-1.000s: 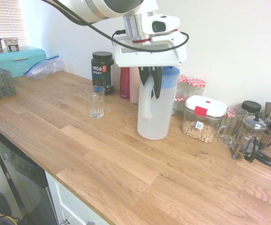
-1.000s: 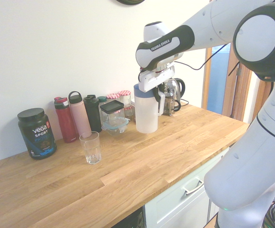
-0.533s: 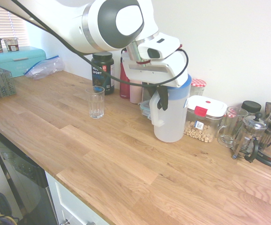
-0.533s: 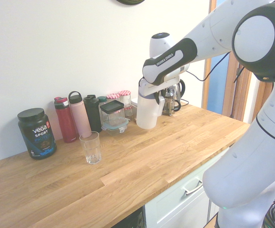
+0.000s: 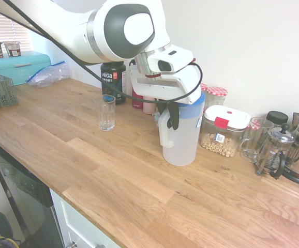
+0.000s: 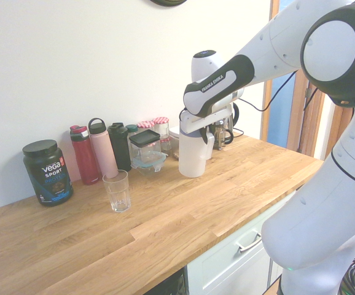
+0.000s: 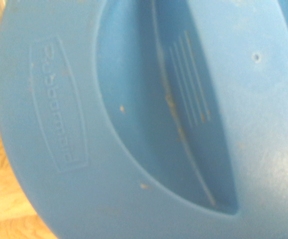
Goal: Pour me some water
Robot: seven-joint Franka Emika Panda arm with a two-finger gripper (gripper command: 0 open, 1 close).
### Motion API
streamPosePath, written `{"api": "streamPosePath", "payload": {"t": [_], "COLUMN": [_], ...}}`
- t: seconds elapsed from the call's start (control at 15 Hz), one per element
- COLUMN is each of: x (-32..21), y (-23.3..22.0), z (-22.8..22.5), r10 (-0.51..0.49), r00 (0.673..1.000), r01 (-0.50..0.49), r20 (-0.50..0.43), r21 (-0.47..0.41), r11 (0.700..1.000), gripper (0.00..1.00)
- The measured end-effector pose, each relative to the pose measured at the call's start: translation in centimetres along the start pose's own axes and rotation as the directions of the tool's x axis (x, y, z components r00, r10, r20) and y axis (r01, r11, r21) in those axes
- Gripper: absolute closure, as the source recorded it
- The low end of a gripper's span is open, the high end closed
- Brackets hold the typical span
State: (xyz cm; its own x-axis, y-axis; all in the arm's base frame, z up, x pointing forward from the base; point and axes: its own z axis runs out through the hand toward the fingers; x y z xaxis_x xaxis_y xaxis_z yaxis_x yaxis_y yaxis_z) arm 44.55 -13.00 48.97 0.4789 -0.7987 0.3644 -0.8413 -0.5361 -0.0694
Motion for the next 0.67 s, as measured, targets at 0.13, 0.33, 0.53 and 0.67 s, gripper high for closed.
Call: {"api": "streamPosePath", "payload": {"t": [0.13,0.33,0.53,0.67], "x": [-0.05,-0.09,-0.32,-0.66], "y": [0.04,0.07,0.2,0.18], "z": [0.08,0.11,0.25,0.53], "r10": [-0.009,-0.022,-0.031,-0.037], "r00": [1.0,1.0,0.999,0.999], "r01": [0.009,0.022,0.031,0.037], "r20": [0.001,0.002,0.009,0.014], "r21": [-0.002,-0.003,-0.009,-0.013], "r11": [1.0,1.0,0.999,0.999], "gripper": [0.0,0.0,0.0,0.0]}}
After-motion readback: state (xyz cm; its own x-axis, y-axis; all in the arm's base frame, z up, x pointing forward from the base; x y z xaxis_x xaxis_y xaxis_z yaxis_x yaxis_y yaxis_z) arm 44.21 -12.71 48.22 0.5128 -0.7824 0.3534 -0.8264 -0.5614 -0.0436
